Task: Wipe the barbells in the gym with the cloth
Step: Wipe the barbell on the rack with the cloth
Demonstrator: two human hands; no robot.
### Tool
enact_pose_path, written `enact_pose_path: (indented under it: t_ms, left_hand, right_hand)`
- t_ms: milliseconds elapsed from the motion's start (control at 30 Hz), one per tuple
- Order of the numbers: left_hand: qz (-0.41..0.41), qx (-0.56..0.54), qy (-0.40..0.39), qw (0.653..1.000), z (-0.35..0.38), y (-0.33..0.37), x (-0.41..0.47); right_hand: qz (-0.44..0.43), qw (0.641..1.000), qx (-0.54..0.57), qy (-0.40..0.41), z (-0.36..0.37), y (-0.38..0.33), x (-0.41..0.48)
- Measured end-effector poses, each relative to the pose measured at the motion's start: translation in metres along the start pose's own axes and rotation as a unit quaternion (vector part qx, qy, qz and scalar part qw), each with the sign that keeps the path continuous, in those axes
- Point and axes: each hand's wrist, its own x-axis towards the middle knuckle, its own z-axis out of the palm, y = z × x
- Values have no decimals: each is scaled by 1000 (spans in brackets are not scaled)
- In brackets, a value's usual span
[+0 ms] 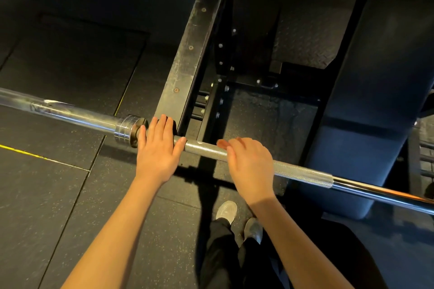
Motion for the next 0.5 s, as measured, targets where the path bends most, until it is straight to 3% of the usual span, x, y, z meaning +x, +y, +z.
enact_pose_path:
  t_ms: [100, 233, 367, 433, 500]
  left_hand:
    - [-1, -13, 11, 1000, 0, 1, 2]
    - [2, -15, 17, 1000, 0, 3, 3]
    - [1, -6, 16, 1000, 0, 3, 9]
    - [3, -6, 12, 1000, 0, 3, 11]
    - [5, -10, 14, 1000, -1, 3, 13]
  right_hand:
    - [-20, 999, 33, -1, -10, 36, -21]
    - [84, 995, 8, 49, -8, 24, -17]
    - [11, 1000, 9, 27, 2, -23, 9]
    - [-28, 999, 14, -12, -2, -4, 3]
    - [-6, 1000, 24, -4, -14, 30, -12]
